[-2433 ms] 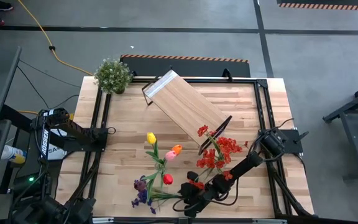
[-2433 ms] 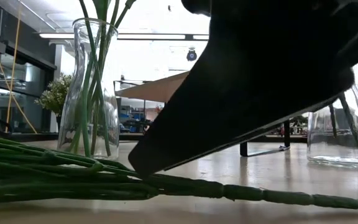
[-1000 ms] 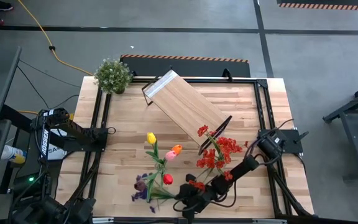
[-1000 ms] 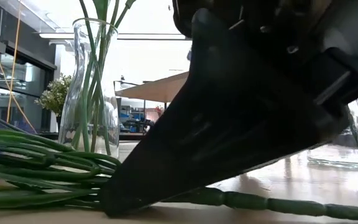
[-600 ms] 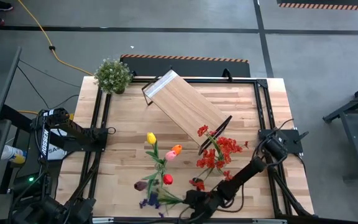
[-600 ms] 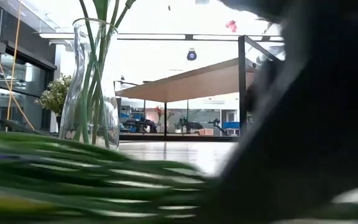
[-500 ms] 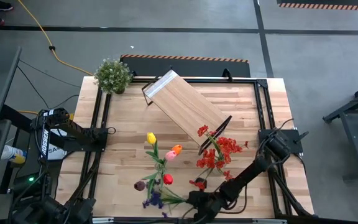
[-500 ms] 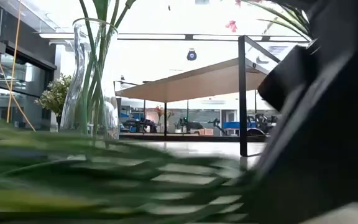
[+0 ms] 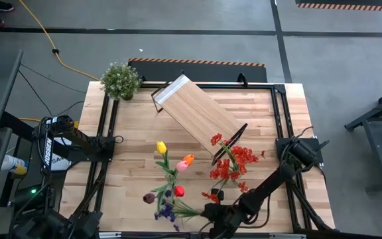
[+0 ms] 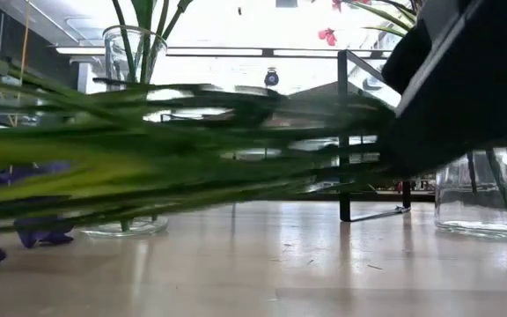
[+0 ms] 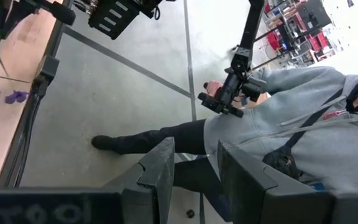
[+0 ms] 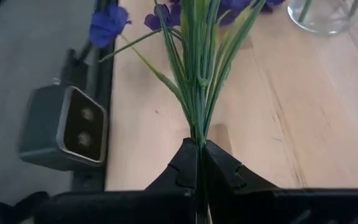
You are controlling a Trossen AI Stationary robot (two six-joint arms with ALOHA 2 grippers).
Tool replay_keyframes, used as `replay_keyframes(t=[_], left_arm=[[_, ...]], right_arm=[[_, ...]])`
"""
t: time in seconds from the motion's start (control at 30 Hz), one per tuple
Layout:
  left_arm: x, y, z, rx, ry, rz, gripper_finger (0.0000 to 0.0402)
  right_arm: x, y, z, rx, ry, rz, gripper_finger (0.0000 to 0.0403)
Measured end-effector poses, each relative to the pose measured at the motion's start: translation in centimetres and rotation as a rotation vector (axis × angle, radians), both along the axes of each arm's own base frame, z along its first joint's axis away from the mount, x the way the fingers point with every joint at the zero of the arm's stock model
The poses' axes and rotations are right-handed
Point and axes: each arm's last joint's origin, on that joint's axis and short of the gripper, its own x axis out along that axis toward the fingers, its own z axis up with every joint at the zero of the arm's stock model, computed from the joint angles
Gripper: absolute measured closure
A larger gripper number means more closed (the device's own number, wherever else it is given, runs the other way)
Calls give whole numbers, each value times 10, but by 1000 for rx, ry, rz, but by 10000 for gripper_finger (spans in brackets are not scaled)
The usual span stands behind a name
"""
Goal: Pick and place flowers into a vace then onto a shelf
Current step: Put the blue flowers into the right transparent vase
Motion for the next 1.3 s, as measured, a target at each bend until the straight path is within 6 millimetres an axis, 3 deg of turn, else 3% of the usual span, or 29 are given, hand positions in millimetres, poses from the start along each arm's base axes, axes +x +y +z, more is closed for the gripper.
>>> replay_keyframes(t=[0.4, 0.8, 1.07, 1.3], left_arm=[[0, 0, 0, 0, -1, 2, 245], [0, 0, 0, 1, -3, 5, 245], [0, 0, 0, 3, -10, 18, 245], [0, 0, 0, 3, -10, 18, 245]], right_arm=[[-1, 4, 46, 84, -115, 167, 402], [-17, 27, 89, 293, -277, 391, 403], [-33, 38, 136, 370, -580, 430, 403], [-50, 36, 171, 204, -807, 353, 402]])
